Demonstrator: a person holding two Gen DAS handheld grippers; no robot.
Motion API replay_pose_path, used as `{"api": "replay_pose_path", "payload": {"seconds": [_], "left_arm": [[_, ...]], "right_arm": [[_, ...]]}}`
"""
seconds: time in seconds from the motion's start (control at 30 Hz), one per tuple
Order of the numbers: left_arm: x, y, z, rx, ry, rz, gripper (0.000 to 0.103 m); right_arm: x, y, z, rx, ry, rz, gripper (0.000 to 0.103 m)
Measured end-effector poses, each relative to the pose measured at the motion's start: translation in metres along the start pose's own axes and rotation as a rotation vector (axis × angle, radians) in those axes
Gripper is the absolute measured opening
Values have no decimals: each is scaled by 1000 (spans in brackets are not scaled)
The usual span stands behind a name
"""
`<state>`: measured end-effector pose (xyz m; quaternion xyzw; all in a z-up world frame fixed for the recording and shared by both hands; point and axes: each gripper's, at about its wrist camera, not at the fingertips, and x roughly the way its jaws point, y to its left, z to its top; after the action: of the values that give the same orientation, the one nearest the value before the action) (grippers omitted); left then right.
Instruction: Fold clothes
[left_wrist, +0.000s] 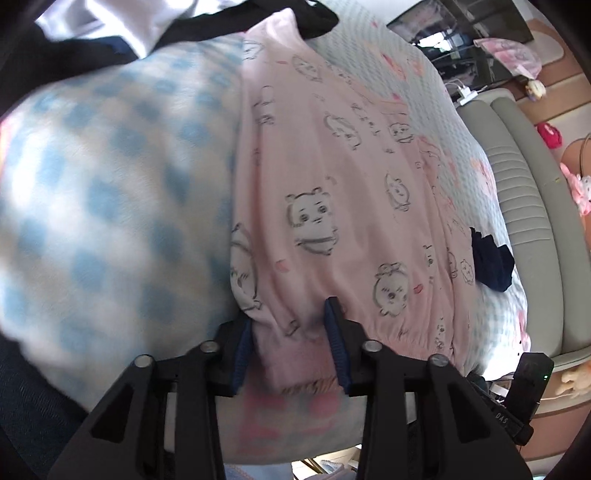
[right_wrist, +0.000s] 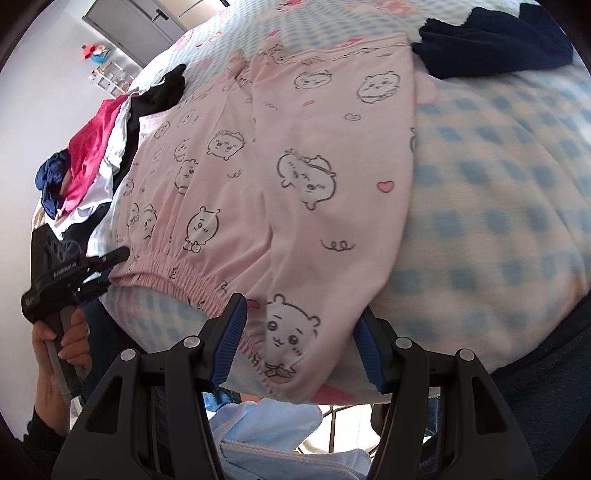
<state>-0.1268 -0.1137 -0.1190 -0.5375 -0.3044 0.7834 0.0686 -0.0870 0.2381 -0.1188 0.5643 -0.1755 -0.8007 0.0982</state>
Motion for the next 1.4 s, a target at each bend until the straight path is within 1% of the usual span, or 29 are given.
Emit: {"api": "replay_pose_path", "payload": {"seconds": [0.03,0.1,0.23,0.33,0.47,0.57,0.63,0.7,0.77,0.83,0.9,0.93,0.97,1.03,1.07,1.1,1.13,1.17,1.2,1.23,1.27,1.3,1.37,1.4], "left_arm": [[-4,0,0,-2,-5,-8,14],[-10,0,0,-3,-15,-28,11],[-25,-1,-6,33,-33,9,9],[-40,-3,-12,74,-50,51,8],[-57,6,-19,67,-63,60,8],[-54,13,-23,67,-44,77,8],[-42,21,-27,56,0,101,8],[-35,25,-29,46,36,105,11],[-38,22,-29,66,30,114,12],[-47,12,-28,124,12,129,19],[-64,2,-27,189,-63,141,21],[-72,-3,-25,213,-101,145,24],[-80,-8,-22,223,-135,144,31],[-90,-14,-14,234,-189,113,40],[-92,-16,-9,237,-202,91,41],[-88,-19,-5,237,-195,74,41],[-81,-21,-2,235,-178,76,41],[-69,-23,0,233,-143,85,41],[-50,-23,0,226,-82,129,41],[-33,-19,-2,219,-19,213,39],[-19,-15,-7,238,32,286,34],[-15,-13,-14,273,38,303,34],[-26,-14,-16,279,23,275,34],[-33,-17,-12,274,19,260,34]], "right_arm": [[2,1,1,-1,1,-3,59],[3,2,1,-1,5,-3,59],[0,2,6,3,-13,6,59],[-4,1,9,1,-22,-10,59],[-10,0,13,2,-34,6,59],[-12,-1,13,4,-42,4,59],[-11,-5,13,5,-34,-3,59],[-1,-11,11,6,7,-50,58],[6,-16,9,-4,40,-91,57],[3,-16,7,-15,33,-90,56],[-5,-18,10,-18,21,-81,56],[-10,-20,12,-17,11,-76,56],[-14,-21,14,-12,-2,-75,56],[-26,-25,22,-3,-39,-64,57],[-31,-25,25,1,-53,-58,57],[-33,-27,28,6,-63,-51,57],[-35,-28,31,10,-72,-46,57],[-32,-27,33,6,-65,-55,58],[-29,-27,36,2,-58,-65,58],[-25,-26,38,-1,-50,-73,58],[-22,-30,36,3,-28,-72,58],[-18,-33,35,7,-7,-71,57],[-11,-39,32,16,34,-68,57],[-15,-46,30,27,28,-56,57]]}}
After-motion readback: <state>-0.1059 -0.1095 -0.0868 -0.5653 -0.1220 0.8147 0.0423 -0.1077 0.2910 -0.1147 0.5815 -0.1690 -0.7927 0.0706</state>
